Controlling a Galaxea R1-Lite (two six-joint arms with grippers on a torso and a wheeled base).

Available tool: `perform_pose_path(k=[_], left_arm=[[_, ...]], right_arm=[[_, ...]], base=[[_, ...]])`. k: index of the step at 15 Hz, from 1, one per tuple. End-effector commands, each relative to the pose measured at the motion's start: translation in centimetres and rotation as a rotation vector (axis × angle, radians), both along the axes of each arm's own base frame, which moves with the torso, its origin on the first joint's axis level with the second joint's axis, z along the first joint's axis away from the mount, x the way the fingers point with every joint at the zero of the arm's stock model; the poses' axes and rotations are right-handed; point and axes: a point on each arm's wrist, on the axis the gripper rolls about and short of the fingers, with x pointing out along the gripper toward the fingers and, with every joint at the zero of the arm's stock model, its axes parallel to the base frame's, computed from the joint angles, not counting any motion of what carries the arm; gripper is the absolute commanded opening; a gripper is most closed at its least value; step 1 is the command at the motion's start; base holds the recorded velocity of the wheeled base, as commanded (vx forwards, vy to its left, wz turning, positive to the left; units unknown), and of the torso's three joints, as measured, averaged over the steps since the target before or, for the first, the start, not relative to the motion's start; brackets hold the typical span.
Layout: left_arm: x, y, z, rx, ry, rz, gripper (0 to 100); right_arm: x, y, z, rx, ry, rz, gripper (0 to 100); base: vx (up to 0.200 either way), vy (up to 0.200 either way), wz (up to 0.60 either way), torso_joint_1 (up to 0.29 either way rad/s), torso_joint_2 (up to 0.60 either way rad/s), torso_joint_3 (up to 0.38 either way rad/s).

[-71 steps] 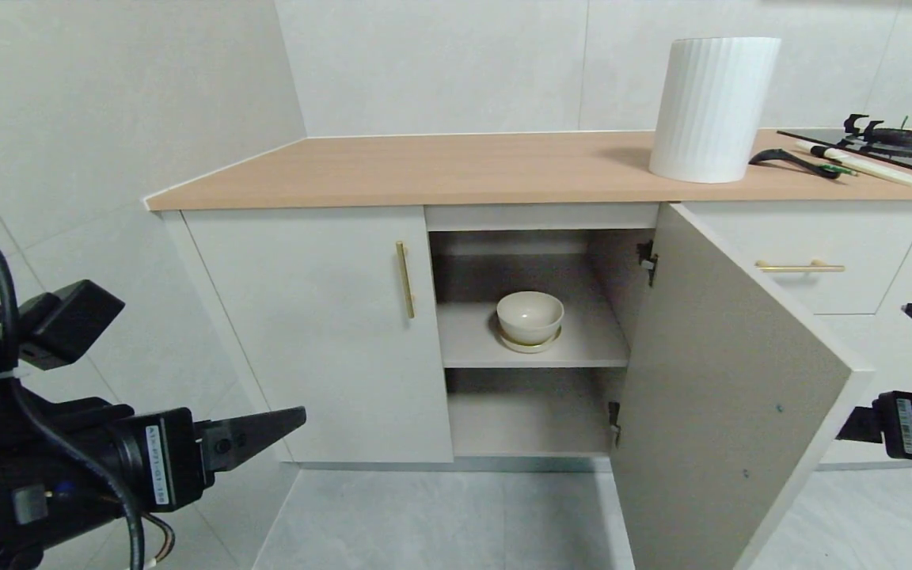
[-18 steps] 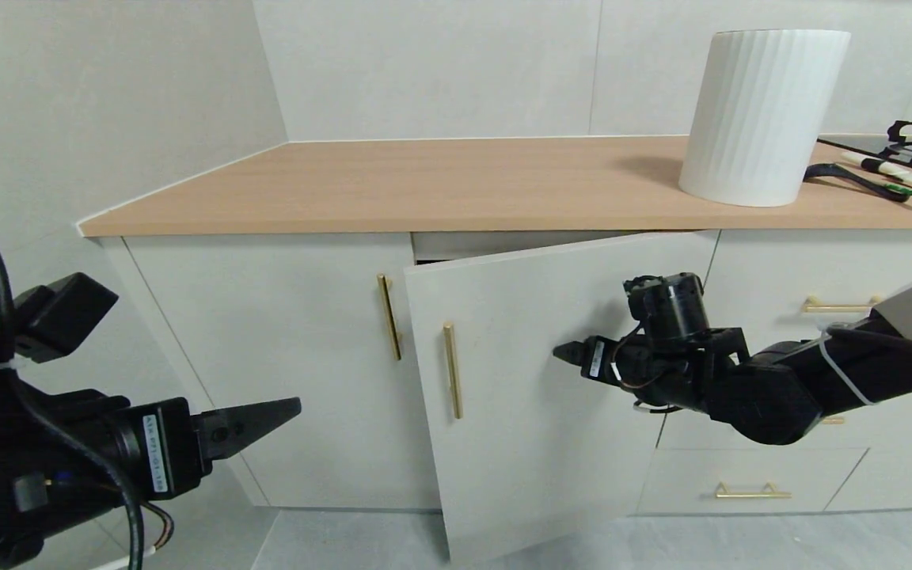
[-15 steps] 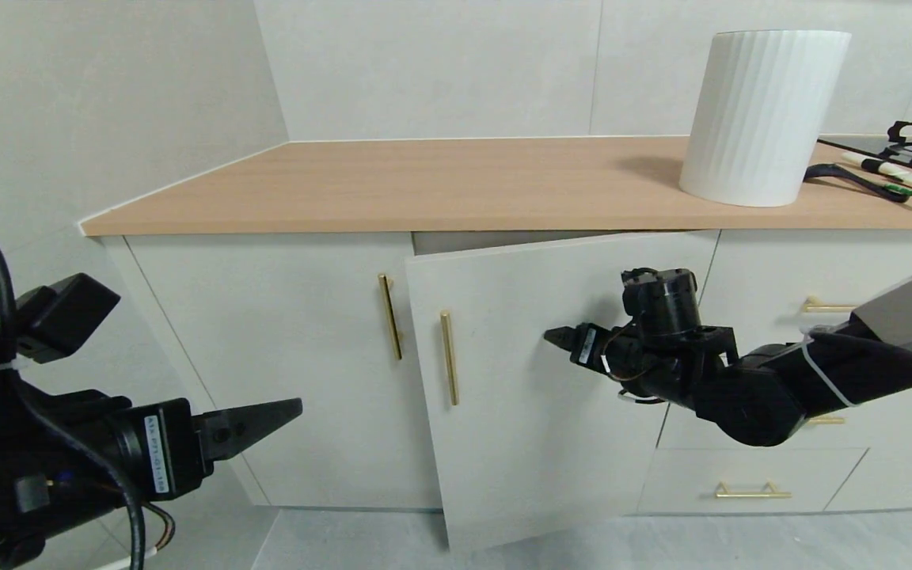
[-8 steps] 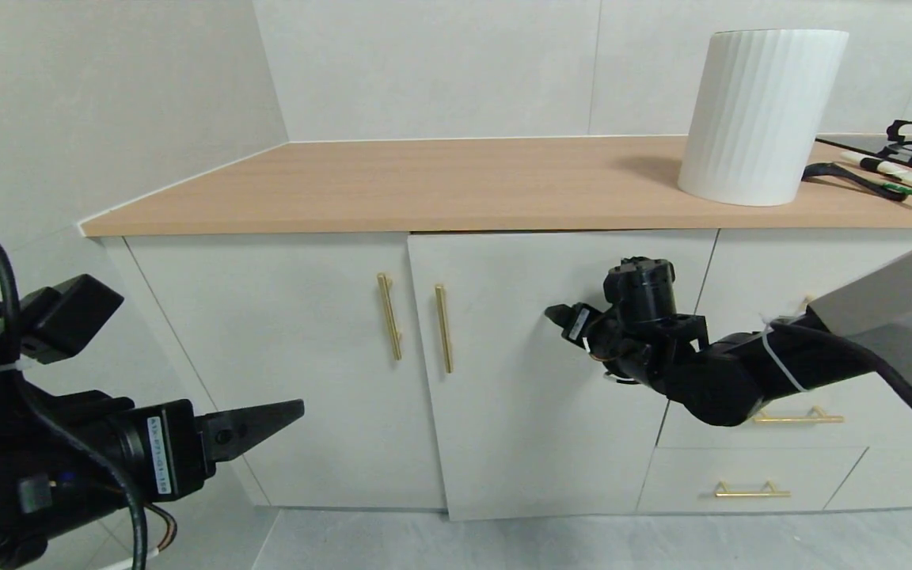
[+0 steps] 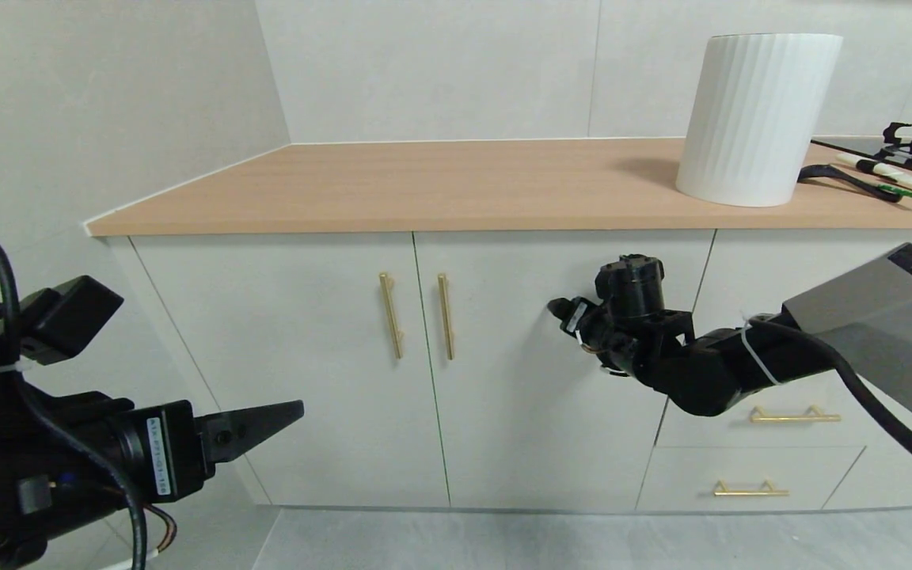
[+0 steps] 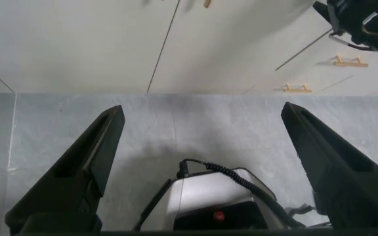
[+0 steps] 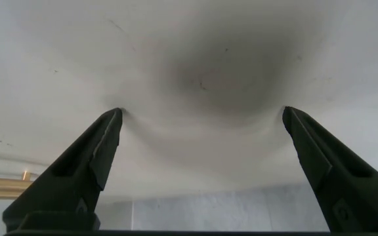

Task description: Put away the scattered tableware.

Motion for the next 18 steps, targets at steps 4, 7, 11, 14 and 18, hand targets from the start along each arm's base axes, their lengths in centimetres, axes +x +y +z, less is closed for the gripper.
perform_pose_path(k=[4,7,11,14,18], left_arm=[[0.0,0.0,0.0,-0.001,0.0,0.0,100],[-0.1,0.1,0.1,-0.002,-0.005,0.002,100],[-1.0,0.5,0.4,-0.004,-0.04,-0.004,100],[-3.1,2.1,-0.4,0.065,-0.091,-0.012,100],[-8.2,4.9,-2.0,0.043,-0.223,0.033,100]], right_arm=[[-1.6,-0.8,1.6,0.011,-0.007,0.026,100],[-6.4,-2.9,5.8,0.061,-0.026,0.176,100],[-13.7,-7.6,10.7,-0.057,-0.168,0.277,100],[-20.1,-11.3,12.3,-0.094,-0.262,0.251,100],[-29.6,-17.5,11.5,-0.268,-0.406,0.117,100]], base=[[0.0,0.0,0.0,0.0,0.0,0.0],[0.0,0.0,0.0,0.0,0.0,0.0],[0.0,0.0,0.0,0.0,0.0,0.0],[0.0,0.0,0.0,0.0,0.0,0.0],[0.0,0.0,0.0,0.0,0.0,0.0]])
